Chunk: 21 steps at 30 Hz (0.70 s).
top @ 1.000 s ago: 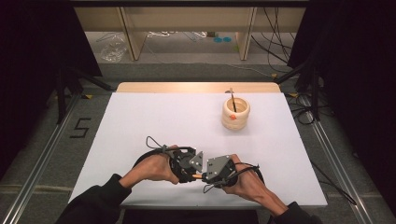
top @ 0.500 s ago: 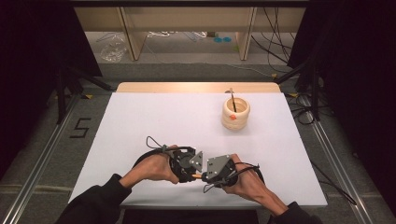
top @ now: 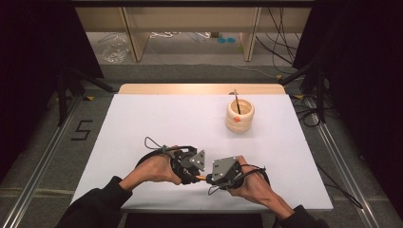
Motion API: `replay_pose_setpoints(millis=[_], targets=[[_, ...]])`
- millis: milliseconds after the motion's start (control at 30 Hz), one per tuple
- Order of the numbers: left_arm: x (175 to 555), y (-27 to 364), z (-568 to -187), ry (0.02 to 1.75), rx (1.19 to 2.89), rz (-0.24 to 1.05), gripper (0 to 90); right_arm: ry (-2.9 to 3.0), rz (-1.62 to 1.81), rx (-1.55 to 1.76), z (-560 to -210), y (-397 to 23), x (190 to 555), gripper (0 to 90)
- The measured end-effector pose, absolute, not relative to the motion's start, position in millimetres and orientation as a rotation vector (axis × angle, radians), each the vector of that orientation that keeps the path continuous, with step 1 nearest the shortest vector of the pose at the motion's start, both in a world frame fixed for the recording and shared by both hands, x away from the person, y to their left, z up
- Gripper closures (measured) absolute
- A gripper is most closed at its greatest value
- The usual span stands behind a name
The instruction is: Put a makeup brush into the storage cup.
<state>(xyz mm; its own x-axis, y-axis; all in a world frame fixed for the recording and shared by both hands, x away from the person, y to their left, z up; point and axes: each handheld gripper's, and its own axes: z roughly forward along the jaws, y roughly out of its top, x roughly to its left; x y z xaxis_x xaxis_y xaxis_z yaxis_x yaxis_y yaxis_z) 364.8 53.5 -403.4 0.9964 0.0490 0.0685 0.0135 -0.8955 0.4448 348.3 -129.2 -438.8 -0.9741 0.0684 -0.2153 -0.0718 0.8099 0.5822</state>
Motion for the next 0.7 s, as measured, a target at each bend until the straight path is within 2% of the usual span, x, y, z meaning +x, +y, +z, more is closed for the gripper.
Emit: replay_pose_setpoints(millis=[133, 300, 700], targets=[[367.7, 59.3, -399.9, 0.067, 2.658, 0.129, 68.1, 2.755, 0.909, 0.025, -438.1, -132.7, 350.0, 79.7], [368.5, 67.2, -388.5, 0.149, 2.57, 0.188, 55.2, 2.736, 0.932, 0.069, -435.8, -140.4, 354.4, 79.7], [372.0, 92.8, -370.6, 0.34, 2.406, 0.295, 43.1, 2.651, 1.022, 0.212, -425.3, -163.2, 360.9, 79.7]])
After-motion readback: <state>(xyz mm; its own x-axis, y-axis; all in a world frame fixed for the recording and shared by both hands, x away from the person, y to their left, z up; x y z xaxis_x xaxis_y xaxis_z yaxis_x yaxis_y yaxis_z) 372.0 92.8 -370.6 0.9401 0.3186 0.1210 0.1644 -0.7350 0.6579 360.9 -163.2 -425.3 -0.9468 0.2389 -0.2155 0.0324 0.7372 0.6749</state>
